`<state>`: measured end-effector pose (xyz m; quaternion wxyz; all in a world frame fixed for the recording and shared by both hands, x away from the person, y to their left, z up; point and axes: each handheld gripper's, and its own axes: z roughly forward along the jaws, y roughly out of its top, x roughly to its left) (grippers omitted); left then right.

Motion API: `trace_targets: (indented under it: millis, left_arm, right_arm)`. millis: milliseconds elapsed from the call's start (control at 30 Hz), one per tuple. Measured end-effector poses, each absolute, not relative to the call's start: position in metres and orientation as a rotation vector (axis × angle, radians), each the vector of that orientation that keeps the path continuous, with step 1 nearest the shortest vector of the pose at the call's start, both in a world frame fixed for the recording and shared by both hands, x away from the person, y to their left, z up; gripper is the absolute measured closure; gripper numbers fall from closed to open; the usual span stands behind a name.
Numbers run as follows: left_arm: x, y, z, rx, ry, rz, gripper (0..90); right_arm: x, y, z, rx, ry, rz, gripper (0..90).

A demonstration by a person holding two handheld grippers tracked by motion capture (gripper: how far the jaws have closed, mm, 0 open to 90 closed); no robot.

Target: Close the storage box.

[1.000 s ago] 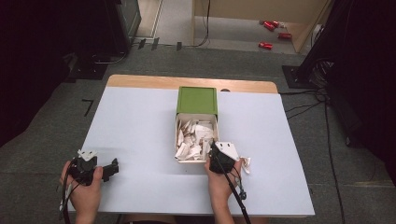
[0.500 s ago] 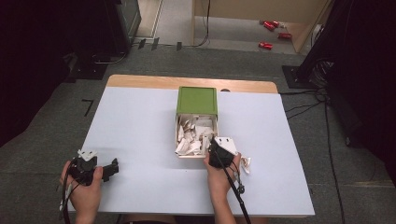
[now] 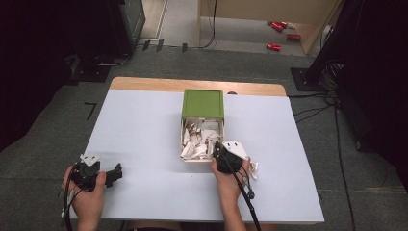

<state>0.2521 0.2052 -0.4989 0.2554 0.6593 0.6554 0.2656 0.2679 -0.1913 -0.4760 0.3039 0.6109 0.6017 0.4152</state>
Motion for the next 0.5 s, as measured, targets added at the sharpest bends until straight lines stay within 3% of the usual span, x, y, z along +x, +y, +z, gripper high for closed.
trace_targets:
  millis: [233,500]
  left_arm:
    - [0.252,0.205,-0.499,1.79,1.779,0.722,0.0]
    - [0.252,0.205,-0.499,1.79,1.779,0.722,0.0]
  right_arm:
    - [0.255,-0.193,-0.468,1.615,1.643,1.148,61.1]
    - [0.24,-0.193,-0.461,1.612,1.676,1.158,56.1]
